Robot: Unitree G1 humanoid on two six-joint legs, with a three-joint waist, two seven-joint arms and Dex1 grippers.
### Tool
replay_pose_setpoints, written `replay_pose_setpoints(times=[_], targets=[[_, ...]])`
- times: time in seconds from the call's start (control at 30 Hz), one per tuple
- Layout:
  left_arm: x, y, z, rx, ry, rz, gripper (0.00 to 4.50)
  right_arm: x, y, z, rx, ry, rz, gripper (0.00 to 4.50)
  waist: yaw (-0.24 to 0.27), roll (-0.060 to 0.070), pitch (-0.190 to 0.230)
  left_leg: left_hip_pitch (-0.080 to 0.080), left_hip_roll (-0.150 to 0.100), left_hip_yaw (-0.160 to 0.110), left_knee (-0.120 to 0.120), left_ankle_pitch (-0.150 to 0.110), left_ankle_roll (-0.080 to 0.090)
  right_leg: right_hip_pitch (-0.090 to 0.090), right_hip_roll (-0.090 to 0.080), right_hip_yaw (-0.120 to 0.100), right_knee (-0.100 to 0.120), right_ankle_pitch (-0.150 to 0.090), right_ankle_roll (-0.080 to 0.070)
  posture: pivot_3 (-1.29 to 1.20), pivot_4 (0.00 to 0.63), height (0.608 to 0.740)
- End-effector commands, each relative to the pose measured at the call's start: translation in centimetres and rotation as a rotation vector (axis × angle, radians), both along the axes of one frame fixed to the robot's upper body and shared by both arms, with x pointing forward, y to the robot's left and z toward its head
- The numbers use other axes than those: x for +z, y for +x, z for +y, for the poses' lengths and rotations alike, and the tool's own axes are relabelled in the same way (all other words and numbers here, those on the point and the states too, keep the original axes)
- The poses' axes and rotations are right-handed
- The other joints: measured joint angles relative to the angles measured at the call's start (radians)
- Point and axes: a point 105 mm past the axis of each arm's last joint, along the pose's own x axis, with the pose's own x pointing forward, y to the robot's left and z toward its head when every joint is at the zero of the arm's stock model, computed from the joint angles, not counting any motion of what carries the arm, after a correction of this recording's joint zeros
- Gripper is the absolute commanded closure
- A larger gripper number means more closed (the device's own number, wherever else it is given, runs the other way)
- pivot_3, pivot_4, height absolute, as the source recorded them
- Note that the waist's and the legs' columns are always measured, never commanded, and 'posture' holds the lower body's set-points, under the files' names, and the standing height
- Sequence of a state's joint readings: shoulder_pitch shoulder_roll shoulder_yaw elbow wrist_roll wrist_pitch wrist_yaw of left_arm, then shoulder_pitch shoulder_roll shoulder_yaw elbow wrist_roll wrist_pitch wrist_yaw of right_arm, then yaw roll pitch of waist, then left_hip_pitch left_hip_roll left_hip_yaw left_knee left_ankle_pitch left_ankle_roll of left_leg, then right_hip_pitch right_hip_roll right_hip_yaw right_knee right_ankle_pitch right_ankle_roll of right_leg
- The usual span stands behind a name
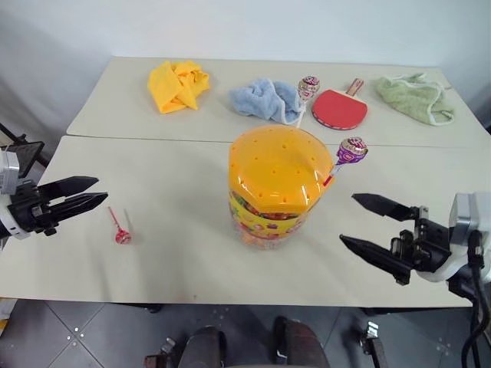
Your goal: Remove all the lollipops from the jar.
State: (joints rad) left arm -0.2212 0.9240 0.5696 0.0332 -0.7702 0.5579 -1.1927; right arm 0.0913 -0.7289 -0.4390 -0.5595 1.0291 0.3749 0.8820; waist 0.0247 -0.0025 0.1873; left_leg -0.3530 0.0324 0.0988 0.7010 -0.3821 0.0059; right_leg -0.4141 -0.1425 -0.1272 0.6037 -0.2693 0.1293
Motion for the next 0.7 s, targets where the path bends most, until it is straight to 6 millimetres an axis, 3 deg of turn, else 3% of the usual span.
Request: replay_pose_setpoints(times=[0.03, 0.23, 0.37, 0.53, 0.7], targets=[[3.0, -1.6, -4.5, -0.223, -0.114, -0.094, 1.66, 2.0, 0.5, 0.0, -0.044, 0.05, -0.069, 0.0, -0.002, -0.001, 0.0, 0.0, 0.0, 0.0, 0.001, 0.0, 0.0, 0.0, 0.0, 0.0, 0.001, 0.0, 0.0, 0.0, 0.15, 0.74], [4.2, -2.9, -10.2, -0.455, -0.234, -0.118, 0.04, 3.6, 2.0, 1.8, -0.016, 0.072, -0.075, 0.0, -0.003, -0.001, 0.0, 0.001, 0.0, -0.001, 0.001, 0.0, 0.0, 0.0, -0.001, 0.001, 0.003, 0.0, 0.0, 0.0, 0.15, 0.74], [3.0, -3.0, -11.4, -0.506, -0.224, -0.085, 0.01, 4.4, 2.4, 4.9, 0.075, 0.083, -0.064, 0.0, -0.011, -0.001, 0.0, 0.001, 0.0, -0.001, 0.001, 0.0, 0.0, 0.0, 0.0, 0.001, 0.003, 0.0, 0.0, 0.0, 0.15, 0.74], [2.9, -2.9, -11.5, -0.507, -0.228, -0.08, 0.0, 4.3, 2.2, 6.1, 0.108, 0.074, -0.056, 1.27, -0.007, -0.001, 0.0, 0.0, -0.001, -0.002, 0.001, 0.0, 0.0, 0.0, 0.0, 0.0, 0.002, 0.0, 0.0, 0.0, 0.15, 0.74], [2.9, -3.2, -11.6, -0.531, -0.235, -0.091, 0.0, 4.8, 2.5, 5.5, 0.082, 0.093, -0.073, 2.99, -0.003, -0.001, 0.0, 0.0, -0.001, -0.002, 0.001, 0.0, 0.0, 0.0, 0.0, 0.0, 0.001, 0.0, 0.0, 0.0, 0.15, 0.74]])
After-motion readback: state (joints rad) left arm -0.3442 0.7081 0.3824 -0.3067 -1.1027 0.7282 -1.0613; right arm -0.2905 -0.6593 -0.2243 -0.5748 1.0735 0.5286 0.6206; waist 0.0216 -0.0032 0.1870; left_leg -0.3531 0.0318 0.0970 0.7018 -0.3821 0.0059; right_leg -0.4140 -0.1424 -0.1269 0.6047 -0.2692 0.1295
